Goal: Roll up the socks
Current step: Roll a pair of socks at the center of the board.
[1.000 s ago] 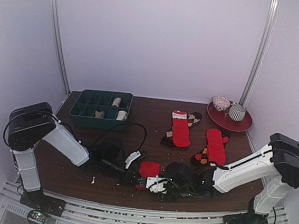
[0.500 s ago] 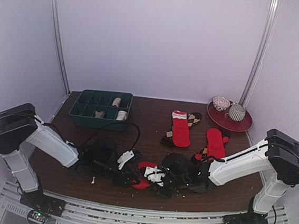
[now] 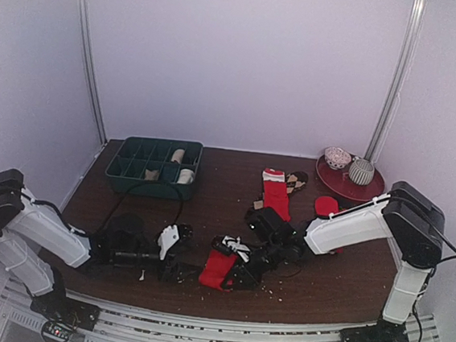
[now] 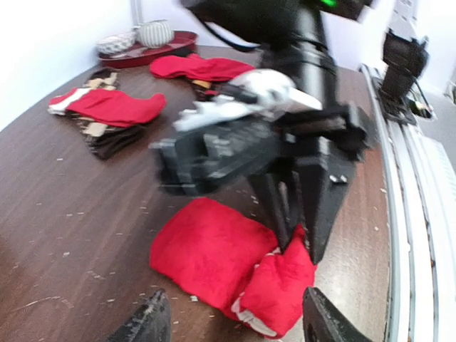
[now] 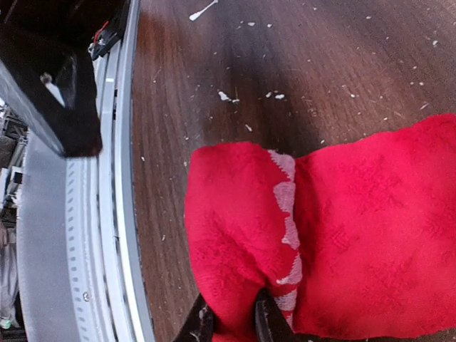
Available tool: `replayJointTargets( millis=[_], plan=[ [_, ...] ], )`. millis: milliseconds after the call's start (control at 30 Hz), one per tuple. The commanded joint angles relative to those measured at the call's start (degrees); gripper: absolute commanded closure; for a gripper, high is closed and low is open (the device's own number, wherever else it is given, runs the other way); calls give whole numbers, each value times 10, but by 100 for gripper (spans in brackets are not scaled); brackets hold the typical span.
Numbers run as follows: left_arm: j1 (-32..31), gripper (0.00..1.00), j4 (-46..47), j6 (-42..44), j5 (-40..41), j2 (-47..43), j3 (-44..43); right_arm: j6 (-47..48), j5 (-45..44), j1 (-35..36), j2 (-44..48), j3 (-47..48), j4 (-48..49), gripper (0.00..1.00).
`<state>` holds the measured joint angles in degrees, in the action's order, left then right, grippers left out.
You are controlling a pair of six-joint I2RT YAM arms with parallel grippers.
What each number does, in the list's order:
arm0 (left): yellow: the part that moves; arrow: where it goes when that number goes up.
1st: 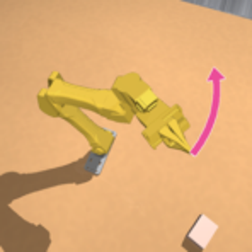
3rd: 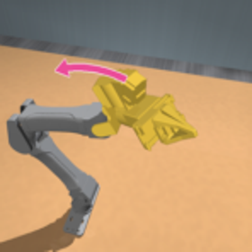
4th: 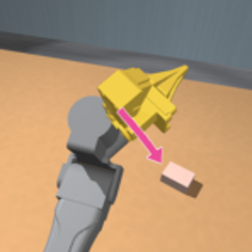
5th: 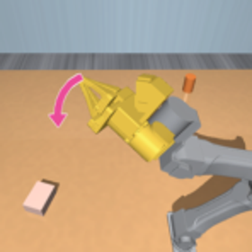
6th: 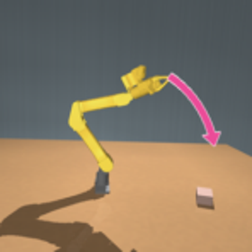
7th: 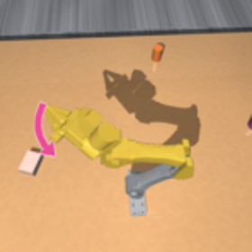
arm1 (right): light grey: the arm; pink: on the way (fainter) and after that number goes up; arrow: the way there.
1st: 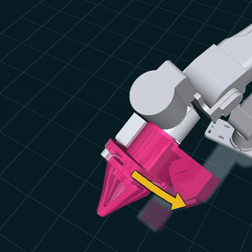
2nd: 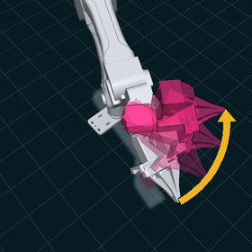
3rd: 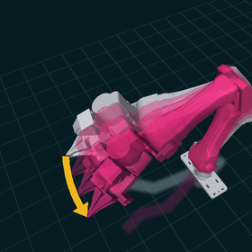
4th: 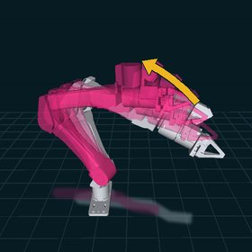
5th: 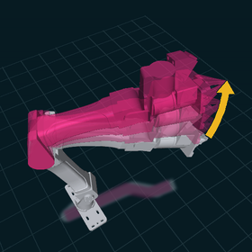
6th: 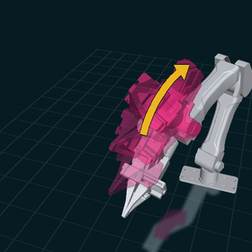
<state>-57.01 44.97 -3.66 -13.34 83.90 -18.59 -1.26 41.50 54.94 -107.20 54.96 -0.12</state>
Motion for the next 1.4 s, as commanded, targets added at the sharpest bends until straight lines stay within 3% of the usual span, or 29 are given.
replayJointTargets(
  millis=[0,400,667,867,900,967,1067,1200,1267,1367],
  plan=[
    [-13,38,78,46,-74,72,-22,3,54,-12,-69,-6,-208,83],
    [-47,41,63,38,-82,165,-61,27,65,-49,-118,15,-239,84],
    [-53,66,63,22,-93,197,-74,29,58,-55,-127,22,-242,84],
    [-53,90,32,15,-110,206,-88,21,41,-55,-124,22,-236,83],
    [-53,100,31,7,-105,209,-88,18,36,-55,-122,23,-233,83],
    [-52,100,36,-8,-109,213,-80,13,27,-55,-114,23,-223,81],
    [-47,100,34,-58,-109,217,-68,-4,15,-55,-65,3,-153,74],
    [-28,100,5,-150,-152,230,-57,-46,-55,-52,77,-81,41,61],
    [-24,100,7,-202,-180,231,-48,-37,-106,-37,158,-133,148,52],
    [-18,100,-24,-255,-203,233,-49,19,-171,-8,252,-186,233,47]
  ],
)
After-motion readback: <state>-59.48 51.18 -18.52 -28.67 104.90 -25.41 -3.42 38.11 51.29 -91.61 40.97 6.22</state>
